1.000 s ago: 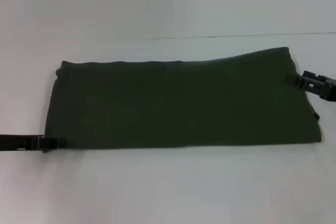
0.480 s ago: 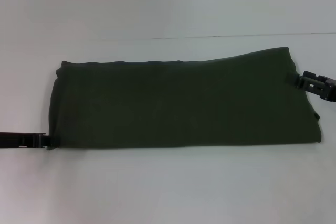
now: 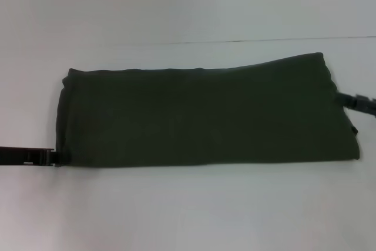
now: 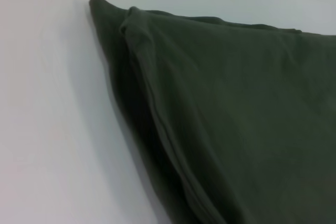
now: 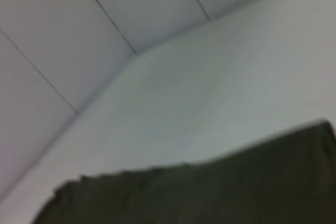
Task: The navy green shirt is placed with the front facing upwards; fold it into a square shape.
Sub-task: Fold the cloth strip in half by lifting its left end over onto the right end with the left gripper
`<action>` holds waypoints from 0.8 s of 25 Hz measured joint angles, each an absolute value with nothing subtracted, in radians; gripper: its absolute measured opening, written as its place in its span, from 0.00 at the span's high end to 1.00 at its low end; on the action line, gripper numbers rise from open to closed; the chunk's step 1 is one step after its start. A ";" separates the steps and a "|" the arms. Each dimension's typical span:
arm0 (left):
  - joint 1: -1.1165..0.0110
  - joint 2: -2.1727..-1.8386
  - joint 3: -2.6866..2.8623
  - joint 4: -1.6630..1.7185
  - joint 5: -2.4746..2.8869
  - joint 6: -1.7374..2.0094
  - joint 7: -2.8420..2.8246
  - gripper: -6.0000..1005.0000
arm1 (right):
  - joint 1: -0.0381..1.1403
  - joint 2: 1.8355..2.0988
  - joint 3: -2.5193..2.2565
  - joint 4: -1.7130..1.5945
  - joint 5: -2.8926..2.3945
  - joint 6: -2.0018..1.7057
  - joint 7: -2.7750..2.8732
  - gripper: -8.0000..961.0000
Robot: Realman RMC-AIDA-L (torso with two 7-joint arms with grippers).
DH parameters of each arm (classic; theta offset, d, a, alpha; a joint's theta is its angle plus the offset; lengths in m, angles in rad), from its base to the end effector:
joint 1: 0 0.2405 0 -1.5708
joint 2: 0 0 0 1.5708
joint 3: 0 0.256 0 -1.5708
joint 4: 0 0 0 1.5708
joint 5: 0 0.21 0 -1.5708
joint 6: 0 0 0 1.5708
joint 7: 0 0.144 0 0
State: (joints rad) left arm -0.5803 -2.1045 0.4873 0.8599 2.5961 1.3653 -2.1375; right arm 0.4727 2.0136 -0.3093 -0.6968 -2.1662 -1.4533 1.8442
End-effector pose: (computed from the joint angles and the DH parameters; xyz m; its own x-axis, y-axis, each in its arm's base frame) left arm -0.3248 0.3477 0.0330 0.4084 0.8513 0.3293 0.8989 -0.3125 -0.3071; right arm 0.3411 0.3299 0.0740 0.3586 -0.6388 -0.6807 -0.9176 -0.3750 -0.1315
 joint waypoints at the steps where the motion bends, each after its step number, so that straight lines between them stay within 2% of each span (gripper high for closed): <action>1: -0.581 -2.105 0.488 0.860 2.596 1.366 -2.138 0.90 | 0.471 2.007 -0.311 -0.713 -2.199 -1.453 1.877 0.06; 4: -0.582 -2.105 0.488 0.860 2.597 1.366 -2.138 0.90 | 0.471 1.977 -0.314 -0.731 -2.300 -1.459 1.973 0.06; 8: -0.582 -2.105 0.488 0.861 2.597 1.367 -2.139 0.90 | 0.481 1.919 -0.341 -0.727 -2.383 -1.500 2.100 0.06; 10: -0.582 -2.105 0.488 0.861 2.596 1.367 -2.137 0.90 | 0.486 1.901 -0.376 -0.726 -2.396 -1.514 2.140 0.06; 12: -0.582 -2.105 0.488 0.861 2.595 1.367 -2.136 0.90 | 0.487 1.901 -0.406 -0.727 -2.398 -1.508 2.147 0.06; 20: -0.581 -2.106 0.488 0.861 2.590 1.365 -2.133 0.90 | 0.478 1.944 -0.467 -0.725 -2.401 -1.370 2.074 0.06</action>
